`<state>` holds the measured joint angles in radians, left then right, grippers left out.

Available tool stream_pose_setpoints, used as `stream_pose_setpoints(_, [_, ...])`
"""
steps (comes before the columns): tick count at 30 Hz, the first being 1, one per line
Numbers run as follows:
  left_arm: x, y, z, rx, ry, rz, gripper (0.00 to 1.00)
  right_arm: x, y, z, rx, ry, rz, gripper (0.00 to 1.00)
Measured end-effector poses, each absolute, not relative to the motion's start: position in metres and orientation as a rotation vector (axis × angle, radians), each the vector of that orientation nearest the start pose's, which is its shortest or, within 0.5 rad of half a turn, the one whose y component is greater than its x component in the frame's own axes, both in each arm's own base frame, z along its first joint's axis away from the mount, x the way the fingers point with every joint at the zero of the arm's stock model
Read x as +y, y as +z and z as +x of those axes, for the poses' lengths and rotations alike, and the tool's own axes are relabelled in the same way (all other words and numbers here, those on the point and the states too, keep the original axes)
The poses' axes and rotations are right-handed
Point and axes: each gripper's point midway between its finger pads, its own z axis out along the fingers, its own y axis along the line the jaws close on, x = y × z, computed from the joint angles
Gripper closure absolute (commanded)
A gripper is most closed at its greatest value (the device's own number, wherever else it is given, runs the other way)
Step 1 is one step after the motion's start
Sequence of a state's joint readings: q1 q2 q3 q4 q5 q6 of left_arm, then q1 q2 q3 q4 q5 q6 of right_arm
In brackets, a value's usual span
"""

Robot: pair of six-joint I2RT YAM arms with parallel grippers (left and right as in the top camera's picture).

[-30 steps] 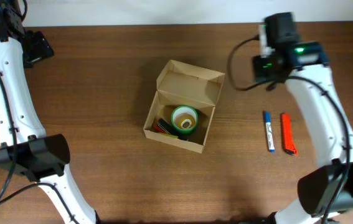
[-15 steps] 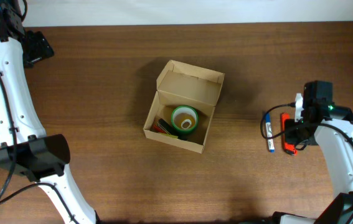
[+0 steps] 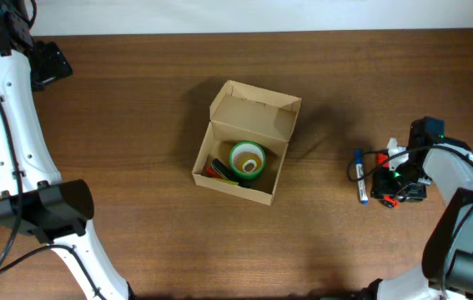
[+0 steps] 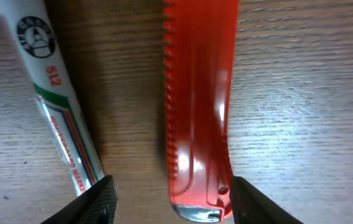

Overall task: Pack container
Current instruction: 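Grasp the red box cutter with the right gripper and lift it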

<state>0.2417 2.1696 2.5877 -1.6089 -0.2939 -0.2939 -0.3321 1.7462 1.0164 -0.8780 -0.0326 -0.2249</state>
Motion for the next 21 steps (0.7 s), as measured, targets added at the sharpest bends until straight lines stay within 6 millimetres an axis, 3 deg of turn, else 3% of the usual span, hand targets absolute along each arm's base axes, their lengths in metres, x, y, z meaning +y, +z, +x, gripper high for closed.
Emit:
stream_pose_setpoints(5, [0.158,0.264,0.432,2.612,0.39,-0.797,0.0,-0.091,0.01,0.281,3.139,0.055,0.14,0.42])
stream_pose_setpoints(12, [0.158,0.264,0.432,2.612,0.39,-0.797,0.0,-0.093,0.0,0.288,3.132,0.049,0.134,0.51])
stream_pose_setpoints(16, [0.158,0.264,0.432,2.612,0.39,-0.797,0.0,-0.095,-0.003,0.29,3.132,0.042,0.133,0.73])
stream_pose_setpoints(21, [0.158,0.264,0.432,2.612,0.39,-0.797,0.0,-0.097,-0.002,0.291,3.13,0.03,0.133,0.93])
